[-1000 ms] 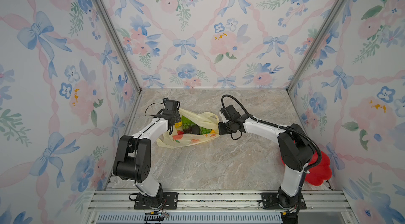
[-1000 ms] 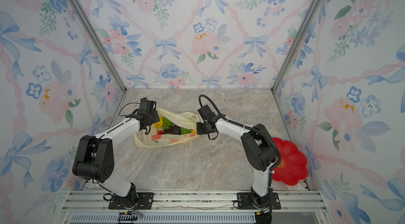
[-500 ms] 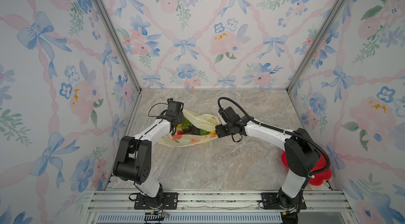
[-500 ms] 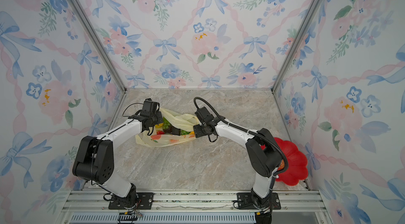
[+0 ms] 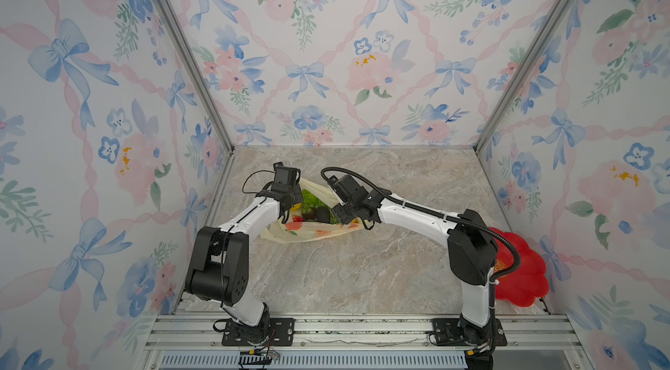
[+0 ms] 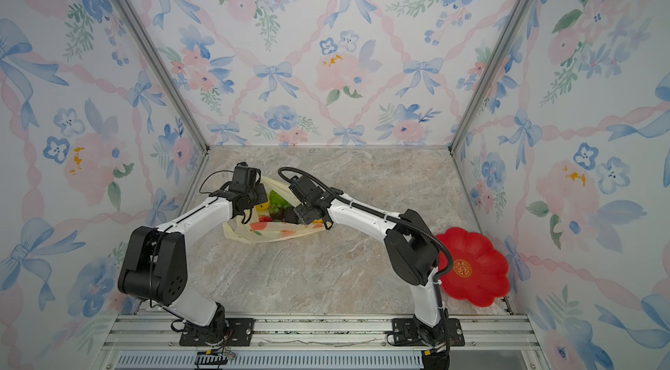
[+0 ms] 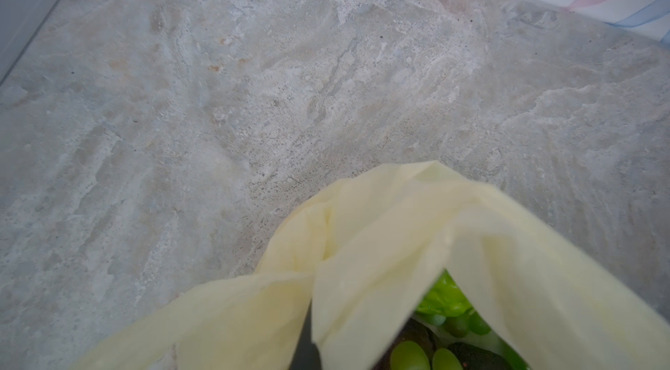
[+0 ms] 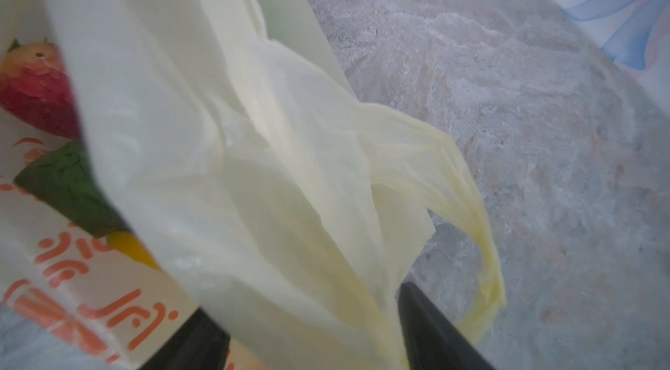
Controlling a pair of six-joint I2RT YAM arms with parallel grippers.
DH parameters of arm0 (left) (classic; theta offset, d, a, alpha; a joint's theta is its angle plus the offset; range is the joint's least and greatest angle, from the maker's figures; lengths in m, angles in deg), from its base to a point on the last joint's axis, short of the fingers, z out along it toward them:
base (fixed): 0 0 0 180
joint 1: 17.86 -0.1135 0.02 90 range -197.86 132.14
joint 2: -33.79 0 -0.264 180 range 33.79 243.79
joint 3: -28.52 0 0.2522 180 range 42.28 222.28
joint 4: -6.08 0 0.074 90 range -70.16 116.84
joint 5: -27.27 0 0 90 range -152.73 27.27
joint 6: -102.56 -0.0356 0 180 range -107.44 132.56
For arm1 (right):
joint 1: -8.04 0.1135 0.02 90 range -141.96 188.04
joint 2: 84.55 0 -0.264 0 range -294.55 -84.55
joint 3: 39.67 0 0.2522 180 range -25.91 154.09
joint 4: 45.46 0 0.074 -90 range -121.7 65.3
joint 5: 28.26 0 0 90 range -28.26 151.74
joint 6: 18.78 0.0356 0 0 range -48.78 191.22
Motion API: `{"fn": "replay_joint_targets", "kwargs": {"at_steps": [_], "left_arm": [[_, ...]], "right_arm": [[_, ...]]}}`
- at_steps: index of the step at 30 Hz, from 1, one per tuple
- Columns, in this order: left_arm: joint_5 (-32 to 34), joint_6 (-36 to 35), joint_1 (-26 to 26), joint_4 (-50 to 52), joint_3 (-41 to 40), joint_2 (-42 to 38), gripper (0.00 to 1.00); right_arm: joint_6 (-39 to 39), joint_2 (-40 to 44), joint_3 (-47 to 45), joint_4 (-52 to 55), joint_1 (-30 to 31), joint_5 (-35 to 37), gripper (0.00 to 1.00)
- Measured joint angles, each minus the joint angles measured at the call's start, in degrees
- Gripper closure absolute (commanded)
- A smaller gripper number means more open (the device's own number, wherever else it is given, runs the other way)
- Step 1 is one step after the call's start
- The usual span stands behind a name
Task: Take fruits out of the plastic bag
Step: Spread open the plastic bag at the center of the table.
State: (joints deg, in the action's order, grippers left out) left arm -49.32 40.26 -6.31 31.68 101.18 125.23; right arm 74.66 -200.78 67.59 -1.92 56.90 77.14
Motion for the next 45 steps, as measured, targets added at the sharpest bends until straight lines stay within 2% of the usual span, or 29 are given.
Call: {"fn": "replay_joint_targets", "kwargs": {"at_steps": [2,5,9,13,14,17,20,23,26,29,32,36,41,45], "left_arm": [[0.02,0.00,-0.79,-0.09,0.00,0.13,0.97],[0.02,-0.02,-1.73,-0.20,0.15,1.11,0.97],[-1.42,-0.28,-1.62,-0.31,1.73,4.31,0.96],[-2.43,-0.48,-1.18,-1.09,3.37,6.82,0.93],[-2.38,-0.52,-1.18,-1.14,3.69,7.15,0.89],[-1.49,-0.70,-1.46,-1.14,4.13,7.43,0.61],[-0.39,-0.44,-1.84,-1.09,3.93,7.13,0.42],[0.15,0.44,-1.88,-1.03,1.64,4.11,0.32],[0.55,1.99,-1.31,-1.03,-2.84,-2.75,0.20],[1.11,3.48,-0.07,-1.25,-7.30,-9.90,0.17],[1.01,4.55,1.20,-1.40,-11.02,-14.14,0.16],[0.42,5.92,1.79,-1.33,-13.94,-14.14,0.18],[-0.48,7.13,1.81,-1.27,-15.19,-11.10,0.49],[-1.20,8.46,1.84,-3.08,-19.54,-13.09,0.75]], "right_arm": [[1.29,-2.21,1.44,1.09,-2.19,-1.60,0.79],[4.50,-3.04,1.64,1.31,-6.91,-5.11,0.90],[10.38,-3.04,1.64,-2.16,-13.31,-13.18,1.00],[16.74,-3.15,1.25,-5.60,-17.00,-20.35,1.00],[17.81,-3.30,1.18,-6.08,-17.33,-21.46,1.00],[20.00,-4.02,1.18,-6.54,-17.77,-23.08,1.00],[20.74,-4.39,1.18,-6.45,-17.77,-23.61,1.00],[20.85,-4.39,1.18,-6.43,-17.59,-23.58,1.00],[20.83,-4.39,1.09,-6.47,-17.27,-23.56,1.00],[20.85,-4.24,0.04,-6.60,-17.03,-23.26,1.00],[21.03,-4.11,-1.60,-6.71,-16.63,-22.84,1.00],[21.05,-4.11,-2.27,-6.75,-16.09,-22.27,1.00],[21.24,-3.23,-2.78,-6.91,-16.11,-21.64,0.99],[21.24,-3.02,-2.71,-7.10,-16.63,-21.40,0.99]]}}
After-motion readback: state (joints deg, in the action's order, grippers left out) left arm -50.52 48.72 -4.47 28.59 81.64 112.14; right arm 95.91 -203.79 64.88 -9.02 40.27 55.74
